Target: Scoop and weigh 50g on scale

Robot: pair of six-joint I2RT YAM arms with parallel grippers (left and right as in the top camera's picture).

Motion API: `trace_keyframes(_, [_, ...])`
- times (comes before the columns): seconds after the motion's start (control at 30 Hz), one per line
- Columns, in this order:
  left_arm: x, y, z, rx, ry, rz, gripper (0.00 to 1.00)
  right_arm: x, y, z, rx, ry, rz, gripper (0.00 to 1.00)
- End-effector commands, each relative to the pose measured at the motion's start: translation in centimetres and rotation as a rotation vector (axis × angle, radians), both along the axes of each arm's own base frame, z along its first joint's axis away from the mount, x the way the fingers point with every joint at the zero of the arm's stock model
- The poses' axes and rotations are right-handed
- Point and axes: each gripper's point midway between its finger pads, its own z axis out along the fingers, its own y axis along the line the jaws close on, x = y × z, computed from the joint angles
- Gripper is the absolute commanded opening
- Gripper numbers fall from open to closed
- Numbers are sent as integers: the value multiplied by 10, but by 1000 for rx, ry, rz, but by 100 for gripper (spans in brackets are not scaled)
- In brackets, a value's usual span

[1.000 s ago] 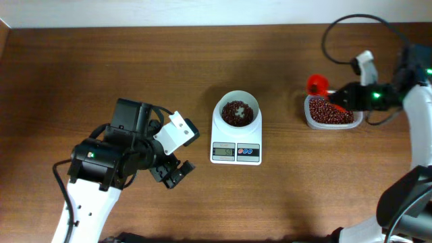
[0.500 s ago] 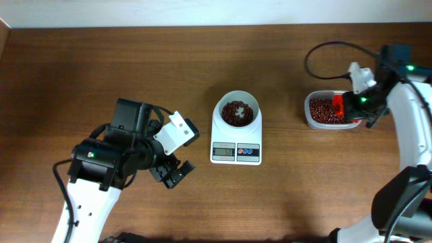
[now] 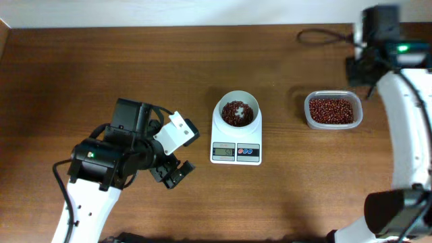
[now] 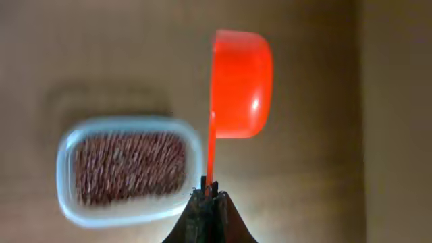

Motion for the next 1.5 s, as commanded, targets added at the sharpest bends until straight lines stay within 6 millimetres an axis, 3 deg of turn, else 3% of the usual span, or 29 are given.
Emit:
trace_keyframes(0.0, [2,-1,7,-12,-21,-13,99,-17,-30,75,33,-181,-82,4])
trace_keyframes(0.07, [2,-1,7,-12,-21,-13,99,-34,-33,97,124,-228,-74,4])
trace_keyframes(0.1, [2,-1,7,-13,-21,-13,99,-47,-24,102,223,-237,-39,4])
trace_keyframes(0.17, [2,-1,7,-13,-21,-13,99,-76,-14,97,363,-189,-30,4])
trace_keyframes(0.23, [2,-1,7,-12,-21,-13,99,-104,12,90,531,-106,79,4])
trace_keyframes(0.33, [2,-1,7,-13,-21,-13,99,-119,58,87,742,-52,272,4])
trace_keyframes(0.43, [2,-1,7,-13,-21,-13,99,-120,72,52,804,53,310,4])
trace_keyframes(0.57, [2,-1,7,-13,-21,-13,99,-122,82,-29,928,192,285,4])
trace_keyframes(0.67, [2,-1,7,-12,-22,-13,99,-130,102,-64,1061,211,356,4])
trace_keyframes(0.8, [2,-1,7,-13,-21,-13,99,-146,110,-113,1195,221,300,4])
trace_keyframes(0.93, [2,-1,7,-12,-21,-13,99,-166,113,-148,1324,202,214,4])
trace_keyframes(1.1, [2,-1,7,-12,-21,-13,99,-197,103,-176,1439,189,18,4])
trace_keyframes(1.23, [2,-1,7,-12,-21,-13,99,-211,98,-188,1469,184,-70,4])
trace_keyframes(1.47, [2,-1,7,-13,-21,-13,99,-216,101,-198,1462,173,-67,4])
